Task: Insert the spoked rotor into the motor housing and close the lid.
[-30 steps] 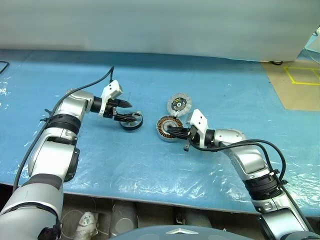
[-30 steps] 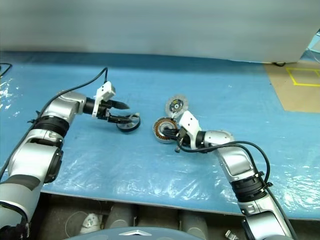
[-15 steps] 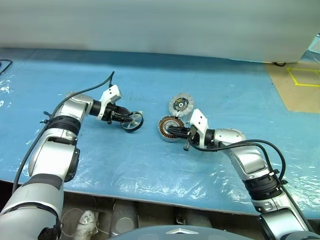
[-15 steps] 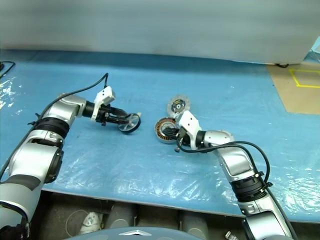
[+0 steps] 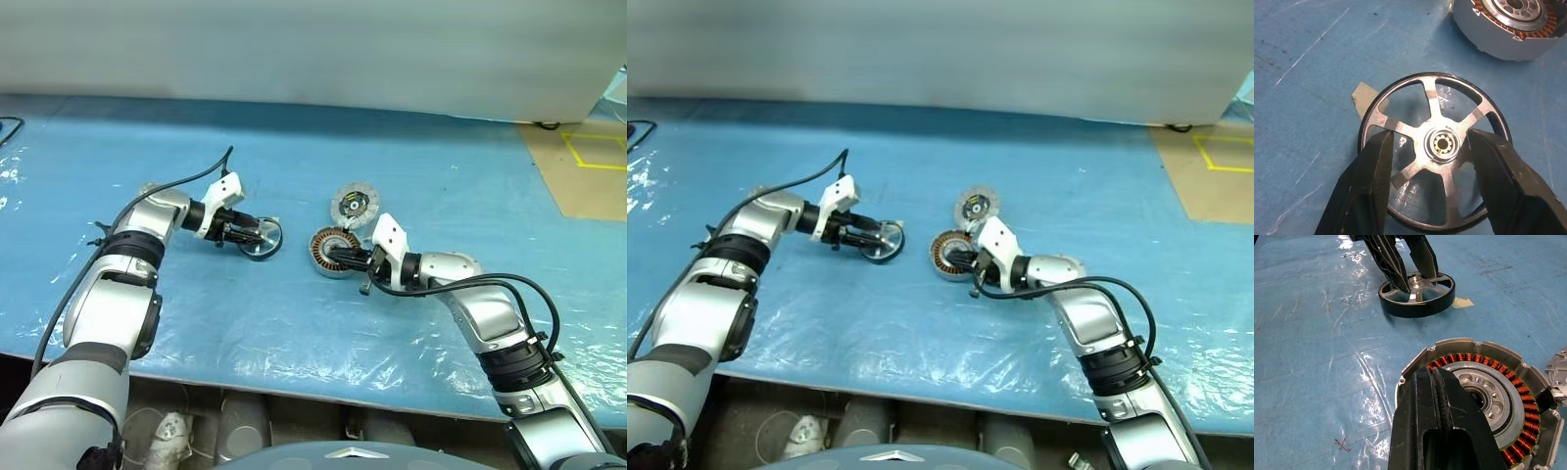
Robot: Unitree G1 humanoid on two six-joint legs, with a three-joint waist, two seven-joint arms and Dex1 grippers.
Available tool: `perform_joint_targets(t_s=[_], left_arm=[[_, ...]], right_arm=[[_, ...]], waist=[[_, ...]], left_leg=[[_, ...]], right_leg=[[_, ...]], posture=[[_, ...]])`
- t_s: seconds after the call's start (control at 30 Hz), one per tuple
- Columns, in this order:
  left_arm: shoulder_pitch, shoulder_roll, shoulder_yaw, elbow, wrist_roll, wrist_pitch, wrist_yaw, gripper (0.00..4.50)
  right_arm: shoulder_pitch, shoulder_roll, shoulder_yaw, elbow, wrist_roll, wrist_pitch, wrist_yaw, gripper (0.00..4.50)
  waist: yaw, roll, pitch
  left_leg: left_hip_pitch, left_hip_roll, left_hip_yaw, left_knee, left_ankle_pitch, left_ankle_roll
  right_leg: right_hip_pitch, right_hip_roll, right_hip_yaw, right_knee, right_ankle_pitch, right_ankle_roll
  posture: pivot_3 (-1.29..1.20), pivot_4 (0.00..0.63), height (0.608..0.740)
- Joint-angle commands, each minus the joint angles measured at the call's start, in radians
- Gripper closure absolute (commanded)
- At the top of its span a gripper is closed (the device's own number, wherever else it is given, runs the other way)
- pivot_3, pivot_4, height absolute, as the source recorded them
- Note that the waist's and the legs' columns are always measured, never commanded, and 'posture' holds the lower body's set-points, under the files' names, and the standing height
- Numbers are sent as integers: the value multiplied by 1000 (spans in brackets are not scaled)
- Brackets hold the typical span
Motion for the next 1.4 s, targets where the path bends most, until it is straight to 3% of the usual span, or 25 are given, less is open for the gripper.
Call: perform_joint_targets(t_s=[0.03, 0.33, 0.47, 0.97, 1.4], left_arm=[[14, -3, -19, -17, 22, -17, 10, 1967], [22, -17, -29, -8, 38, -17, 27, 1967], [20, -23, -30, -8, 34, -14, 32, 2697], [-51, -48, 52, -146, -128, 199, -146, 2706], [-218, -190, 1, -33, -99, 124, -173, 2706]], right_arm=[[-2, 0, 1, -28, 1, -14, -4, 4500], [-6, 2, 0, -23, -4, -19, -6, 4500], [-11, 4, 0, -17, -7, -26, -8, 4500], [-11, -56, -117, -35, 46, 12, 1, 4500], [83, -110, -175, -103, 63, 48, -35, 4500]], waist=[[0, 0, 0], [1, 0, 0], [3, 1, -1], [5, 0, 0], [0, -2, 1]], left_leg=[[0, 0, 0, 0, 0, 0], [3, -1, 0, 0, 0, 0], [5, -2, 0, 0, 0, 0], [2, -3, -1, -2, 0, 0], [1, -3, -2, -4, 0, 0]], right_leg=[[0, 0, 0, 0, 0, 0], [3, -1, 0, 0, -2, -3], [5, -2, 0, 0, -2, -3], [3, -3, -1, -3, -2, -3], [3, -2, -2, -6, 0, 0]], posture=[[0, 150, 740], [0, 150, 740], [0, 150, 740], [0, 150, 740], [0, 150, 740]])
